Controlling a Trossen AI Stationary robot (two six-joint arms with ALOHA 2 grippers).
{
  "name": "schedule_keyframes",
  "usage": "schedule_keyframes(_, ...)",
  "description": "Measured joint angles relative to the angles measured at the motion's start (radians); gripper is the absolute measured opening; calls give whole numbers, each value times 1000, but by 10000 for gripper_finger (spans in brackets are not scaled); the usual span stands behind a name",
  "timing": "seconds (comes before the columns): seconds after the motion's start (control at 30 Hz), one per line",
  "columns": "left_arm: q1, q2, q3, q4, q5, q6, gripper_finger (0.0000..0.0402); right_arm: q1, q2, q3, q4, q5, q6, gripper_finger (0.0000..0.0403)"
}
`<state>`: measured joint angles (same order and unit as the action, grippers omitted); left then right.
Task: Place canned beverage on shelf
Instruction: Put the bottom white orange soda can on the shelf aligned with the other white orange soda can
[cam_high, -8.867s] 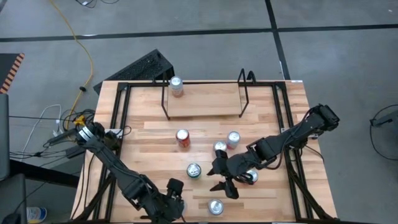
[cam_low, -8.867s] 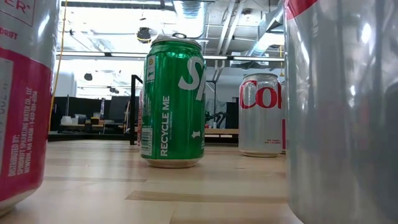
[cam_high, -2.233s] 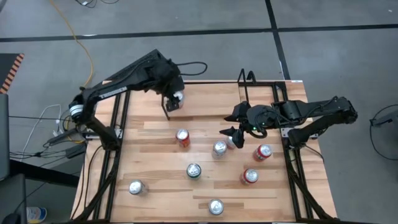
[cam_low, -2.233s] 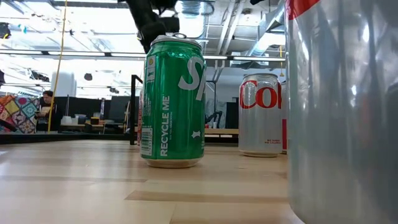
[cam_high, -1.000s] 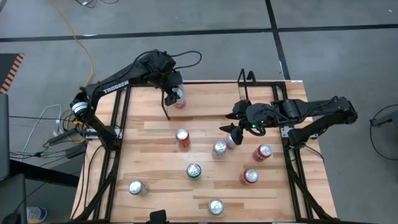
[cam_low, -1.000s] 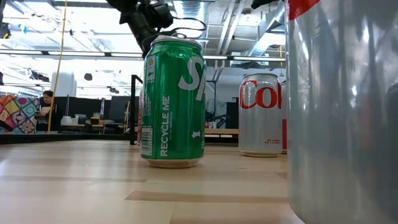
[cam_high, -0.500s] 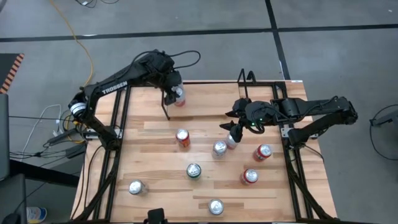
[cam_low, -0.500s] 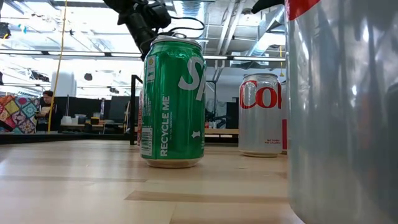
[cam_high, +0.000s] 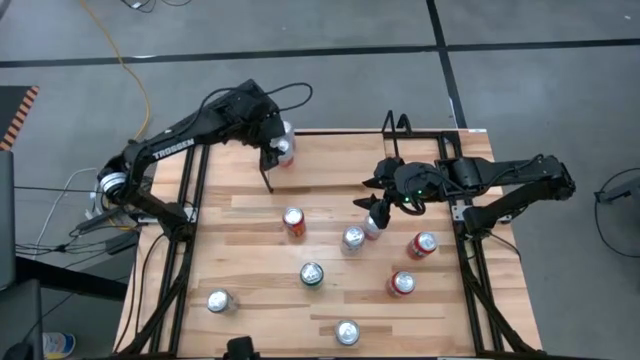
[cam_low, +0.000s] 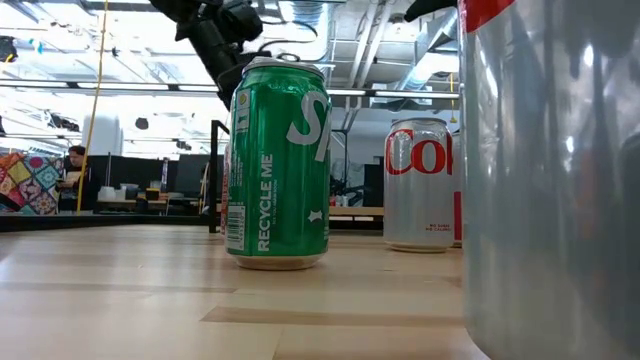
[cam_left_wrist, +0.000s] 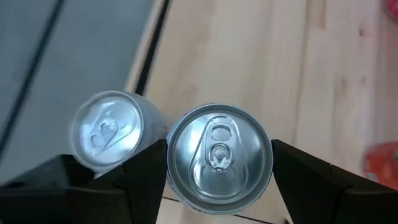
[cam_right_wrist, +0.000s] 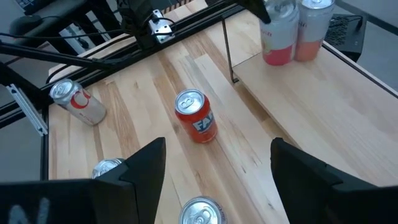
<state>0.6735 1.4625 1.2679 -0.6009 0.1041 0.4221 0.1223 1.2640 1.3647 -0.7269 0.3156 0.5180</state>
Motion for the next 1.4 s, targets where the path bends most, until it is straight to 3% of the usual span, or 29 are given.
schedule_keyframes(0.33, 0, -8, -4, -7, 34, -40, 249, -14, 0, 0, 1, 0, -2, 265)
schedule_keyframes(0.8, 0, -6, -12, -8, -4, -32, 249, -16, 0, 0, 1, 0, -2, 265)
schedule_keyframes(1.07, -1, -10, -114, 74, -5, -92, 249, -16, 0, 0, 2, 0, -2, 265)
schedule_keyframes(1.4, -12, -23, -125, 117, -30, -101, 249, -21, 0, 0, 2, 0, 6, 265)
